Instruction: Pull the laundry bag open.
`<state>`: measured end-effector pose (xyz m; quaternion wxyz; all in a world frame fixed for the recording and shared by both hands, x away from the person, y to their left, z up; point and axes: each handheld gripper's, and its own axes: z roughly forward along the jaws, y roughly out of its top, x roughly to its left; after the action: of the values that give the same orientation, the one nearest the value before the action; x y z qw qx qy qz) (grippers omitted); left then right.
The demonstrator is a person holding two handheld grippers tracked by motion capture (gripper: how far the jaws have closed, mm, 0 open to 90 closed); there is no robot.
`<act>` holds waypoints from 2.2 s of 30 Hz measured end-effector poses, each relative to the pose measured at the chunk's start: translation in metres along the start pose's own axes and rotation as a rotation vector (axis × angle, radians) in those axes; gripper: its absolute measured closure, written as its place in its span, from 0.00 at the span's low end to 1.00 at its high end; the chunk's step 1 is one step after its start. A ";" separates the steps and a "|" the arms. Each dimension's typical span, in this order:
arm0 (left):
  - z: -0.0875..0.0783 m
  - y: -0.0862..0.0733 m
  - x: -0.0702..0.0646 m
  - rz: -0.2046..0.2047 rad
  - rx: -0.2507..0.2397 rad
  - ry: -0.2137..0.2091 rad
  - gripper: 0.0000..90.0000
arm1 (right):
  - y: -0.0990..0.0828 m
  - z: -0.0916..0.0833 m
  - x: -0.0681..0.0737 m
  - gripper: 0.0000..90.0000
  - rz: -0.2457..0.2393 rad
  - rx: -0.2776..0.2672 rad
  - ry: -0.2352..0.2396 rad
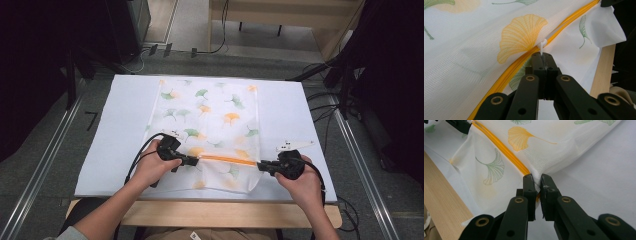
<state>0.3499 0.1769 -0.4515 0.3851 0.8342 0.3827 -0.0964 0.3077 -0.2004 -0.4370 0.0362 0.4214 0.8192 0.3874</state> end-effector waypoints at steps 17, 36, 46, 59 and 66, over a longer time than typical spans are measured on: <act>0.002 0.000 -0.001 0.008 0.008 0.011 1.00 | -0.001 -0.001 -0.001 0.94 0.005 0.002 -0.004; -0.016 -0.010 0.010 -0.008 0.019 0.024 1.00 | -0.002 0.000 -0.003 0.94 0.007 0.002 -0.004; -0.031 -0.020 0.018 -0.026 -0.004 0.043 1.00 | -0.001 0.001 -0.002 0.94 0.001 0.010 -0.007; -0.030 -0.020 0.017 -0.022 0.004 0.045 1.00 | -0.001 0.000 -0.003 0.94 0.002 0.013 -0.009; -0.030 -0.020 0.017 -0.021 0.001 0.046 1.00 | -0.001 0.001 -0.003 0.94 0.001 0.013 -0.011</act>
<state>0.3436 0.2163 -0.4497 0.3745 0.8324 0.4003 -0.0814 0.3086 -0.2024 -0.4390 0.0377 0.4243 0.8211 0.3799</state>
